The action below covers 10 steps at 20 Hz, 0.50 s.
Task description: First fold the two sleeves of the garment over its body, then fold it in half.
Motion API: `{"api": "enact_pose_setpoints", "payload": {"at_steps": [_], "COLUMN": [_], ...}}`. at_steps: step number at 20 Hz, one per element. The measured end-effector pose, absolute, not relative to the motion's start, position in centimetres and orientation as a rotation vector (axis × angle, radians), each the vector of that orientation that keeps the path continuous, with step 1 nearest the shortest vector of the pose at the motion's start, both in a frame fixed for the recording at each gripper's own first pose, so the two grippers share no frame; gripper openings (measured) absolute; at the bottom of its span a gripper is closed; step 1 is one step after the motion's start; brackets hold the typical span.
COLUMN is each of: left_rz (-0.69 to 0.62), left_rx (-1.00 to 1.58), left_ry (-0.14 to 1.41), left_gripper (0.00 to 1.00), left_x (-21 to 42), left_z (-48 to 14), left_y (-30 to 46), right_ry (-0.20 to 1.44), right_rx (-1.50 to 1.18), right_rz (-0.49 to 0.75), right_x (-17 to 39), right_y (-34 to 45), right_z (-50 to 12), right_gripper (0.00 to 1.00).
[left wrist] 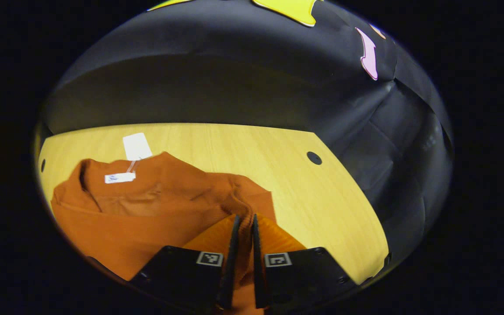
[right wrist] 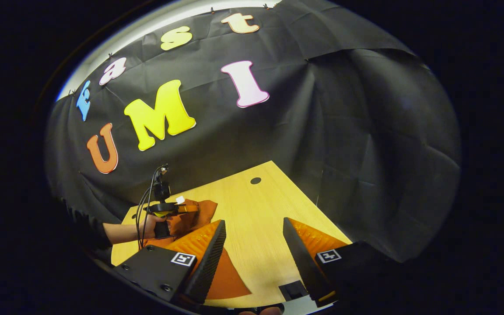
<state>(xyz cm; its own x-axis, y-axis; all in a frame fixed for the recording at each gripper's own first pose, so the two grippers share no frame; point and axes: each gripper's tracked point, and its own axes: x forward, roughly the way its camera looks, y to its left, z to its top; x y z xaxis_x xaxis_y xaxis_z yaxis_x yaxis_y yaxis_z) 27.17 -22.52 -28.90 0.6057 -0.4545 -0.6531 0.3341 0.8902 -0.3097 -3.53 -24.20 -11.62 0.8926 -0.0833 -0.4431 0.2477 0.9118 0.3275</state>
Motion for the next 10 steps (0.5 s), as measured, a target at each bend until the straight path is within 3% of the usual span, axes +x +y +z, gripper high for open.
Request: {"api": "enact_pose_setpoints", "payload": {"at_steps": [2,3,4,6,7,10], "left_rz": [-0.464,-0.466,-0.467,-0.454,-0.441,-0.408], "left_rx": [-0.139,-0.136,-0.138,-0.148,-0.151,-0.13], "left_ry": [0.797,0.804,0.803,0.79,0.776,0.704], "left_gripper": [0.39,0.75,0.66,0.78,0.93,0.99], "left_x": [26.4,26.5,26.2,25.7,25.5,24.4], "left_z": [-30.6,-29.9,-29.6,-28.7,-28.1,-25.2], "left_y": [-22.3,-23.1,-23.0,-22.6,-21.8,-19.7], "right_ry": [0.437,0.436,0.435,0.432,0.428,0.419], "right_rx": [0.382,0.378,0.374,0.364,0.356,0.337], "right_rz": [-0.174,-0.169,-0.158,-0.132,-0.116,-0.054], "right_x": [-3.3,-3.2,-2.9,-2.4,-1.9,-0.6], "right_y": [-23.8,-23.4,-22.9,-21.9,-21.2,-18.8], "right_z": [-11.5,-11.4,-11.2,-11.0,-10.9,-10.5], "right_gripper": [0.84,0.85,0.85,0.84,0.85,0.85]}}
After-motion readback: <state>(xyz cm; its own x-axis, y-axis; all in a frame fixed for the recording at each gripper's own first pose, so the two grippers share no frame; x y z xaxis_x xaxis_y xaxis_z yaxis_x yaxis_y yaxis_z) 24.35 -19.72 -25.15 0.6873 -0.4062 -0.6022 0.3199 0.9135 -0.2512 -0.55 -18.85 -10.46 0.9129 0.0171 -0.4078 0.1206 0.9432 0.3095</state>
